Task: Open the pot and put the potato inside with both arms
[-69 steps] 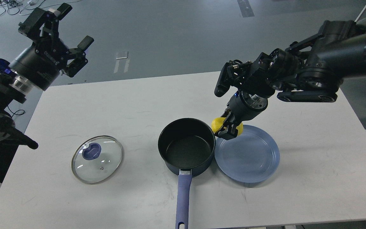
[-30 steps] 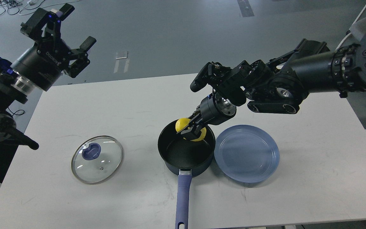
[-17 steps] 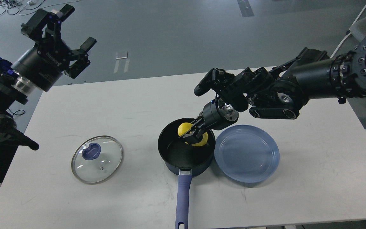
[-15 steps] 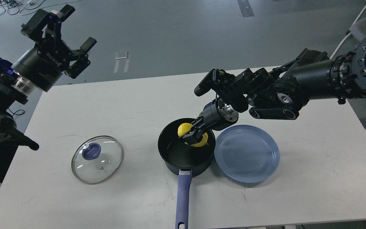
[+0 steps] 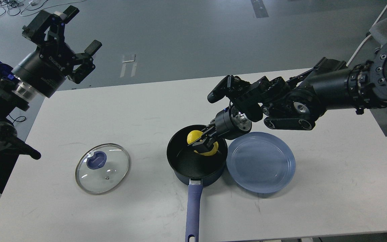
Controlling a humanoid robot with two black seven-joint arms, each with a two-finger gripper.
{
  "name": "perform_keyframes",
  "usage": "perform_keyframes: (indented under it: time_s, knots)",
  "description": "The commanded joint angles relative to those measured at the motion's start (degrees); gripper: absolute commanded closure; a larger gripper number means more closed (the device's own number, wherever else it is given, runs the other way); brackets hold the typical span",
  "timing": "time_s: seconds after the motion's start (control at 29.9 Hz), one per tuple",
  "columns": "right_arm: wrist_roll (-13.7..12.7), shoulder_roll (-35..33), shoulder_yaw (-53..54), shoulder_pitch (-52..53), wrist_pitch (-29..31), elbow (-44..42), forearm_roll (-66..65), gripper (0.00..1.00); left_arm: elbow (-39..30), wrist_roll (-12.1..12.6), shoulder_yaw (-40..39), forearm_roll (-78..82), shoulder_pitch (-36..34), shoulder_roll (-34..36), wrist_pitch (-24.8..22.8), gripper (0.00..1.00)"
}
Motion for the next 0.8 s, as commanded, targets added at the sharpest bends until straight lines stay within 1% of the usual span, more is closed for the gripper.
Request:
perform_keyframes:
  time_s: [0.0, 0.1, 0.27, 0.47, 0.67, 0.74, 0.77]
  knots:
    - [0.0, 0.0, 0.01, -0.04, -0.05, 0.07, 1.08, 0.19, -0.01, 0.0, 0.0, -0.03, 0.01, 0.13, 0.0, 0.02]
    - [0.0, 0.0, -0.08, -0.04, -0.05, 0.07, 1.09, 0.18, -0.01, 0.0, 0.0, -0.03, 0.01, 0.13, 0.0, 0.02]
    - [0.0, 0.0, -0.16, 0.05, 0.04, 0.07, 1.09, 0.08, -0.01, 0.0, 0.0, -0.03, 0.01, 0.13, 0.0, 0.02]
    - [0.0, 0.0, 1.33, 3.99, 0.3, -0.28, 2.49, 0.08, -0.01, 0.0, 0.0, -0.03, 0.01, 0.04, 0.0, 0.02]
    - [0.0, 0.0, 7.82, 4.88, 1.09, -0.28, 7.23, 0.07, 0.08, 0.0, 0.0, -0.03, 0.19, -0.13, 0.0, 0.02]
    - [0.0, -4.81, 11.5, 3.83, 2.84, -0.28, 11.78, 0.07, 0.08, 0.0, 0.09, -0.03, 0.19, -0.22, 0.0, 0.02]
    - [0.0, -4.84, 11.53, 3.83, 2.85, -0.28, 11.81, 0.07, 0.08, 0.0, 0.09, -0.03, 0.19, -0.22, 0.0, 0.02]
